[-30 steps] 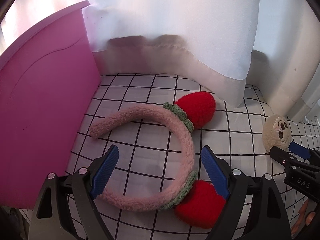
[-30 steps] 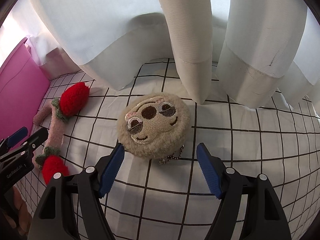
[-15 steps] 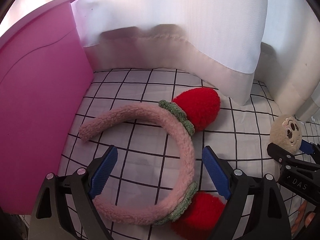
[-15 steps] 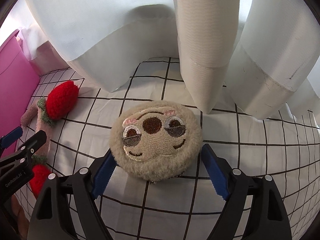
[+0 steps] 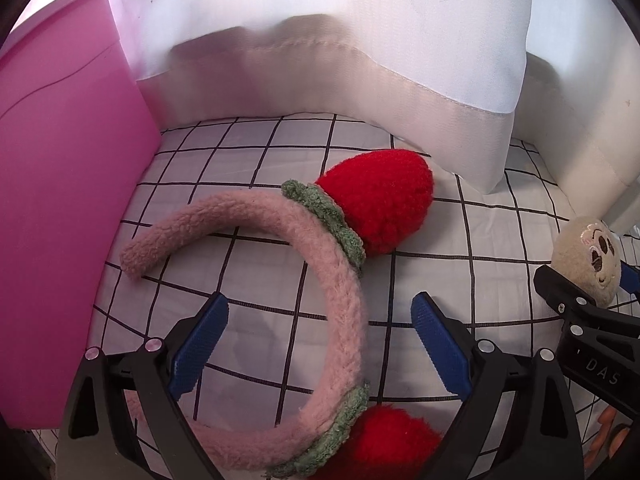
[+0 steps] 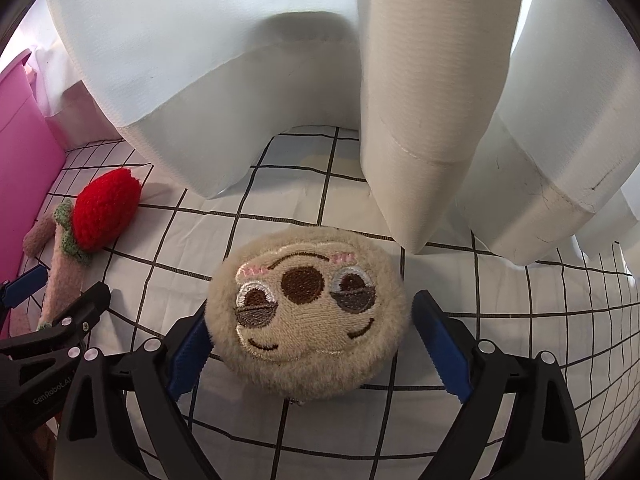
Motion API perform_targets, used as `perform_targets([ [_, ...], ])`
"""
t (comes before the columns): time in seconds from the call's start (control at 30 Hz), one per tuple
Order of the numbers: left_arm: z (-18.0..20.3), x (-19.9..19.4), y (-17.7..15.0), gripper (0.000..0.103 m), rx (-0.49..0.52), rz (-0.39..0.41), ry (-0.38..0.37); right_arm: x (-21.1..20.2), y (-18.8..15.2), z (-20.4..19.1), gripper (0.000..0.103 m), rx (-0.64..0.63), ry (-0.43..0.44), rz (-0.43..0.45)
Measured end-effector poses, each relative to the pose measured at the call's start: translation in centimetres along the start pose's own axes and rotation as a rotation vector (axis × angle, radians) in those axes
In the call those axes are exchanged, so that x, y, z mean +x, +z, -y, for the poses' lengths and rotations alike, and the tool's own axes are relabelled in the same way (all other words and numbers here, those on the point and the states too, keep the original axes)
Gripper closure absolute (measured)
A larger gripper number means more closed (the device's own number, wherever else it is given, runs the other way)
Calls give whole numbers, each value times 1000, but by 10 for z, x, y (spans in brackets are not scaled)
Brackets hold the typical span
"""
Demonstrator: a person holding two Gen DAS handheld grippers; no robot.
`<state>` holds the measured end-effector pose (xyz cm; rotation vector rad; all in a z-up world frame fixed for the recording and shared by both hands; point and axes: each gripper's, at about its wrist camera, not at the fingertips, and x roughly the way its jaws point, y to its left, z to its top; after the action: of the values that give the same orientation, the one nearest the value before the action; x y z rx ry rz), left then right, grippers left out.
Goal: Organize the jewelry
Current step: 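Move the left tool to the pink strawberry headband while the right tool approaches the sloth plush, then close the left tool on the headband while the right tool closes on the sloth plush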
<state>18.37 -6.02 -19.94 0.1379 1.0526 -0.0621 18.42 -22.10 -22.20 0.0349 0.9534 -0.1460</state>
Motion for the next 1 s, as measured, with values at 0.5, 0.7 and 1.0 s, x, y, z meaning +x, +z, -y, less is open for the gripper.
perform_targets([
  [0.5, -6, -6, -12, 34, -43, 25, -85, -5, -2, -2, 19, -6, 15, 33],
  [0.7, -3, -21, -23, 93, -31, 32, -111, -17, -8, -9, 38, -26, 29, 44],
  [1.0, -9, -36, -42, 94, -48, 32, -103, -35, -28, -6, 40, -19, 56, 51],
])
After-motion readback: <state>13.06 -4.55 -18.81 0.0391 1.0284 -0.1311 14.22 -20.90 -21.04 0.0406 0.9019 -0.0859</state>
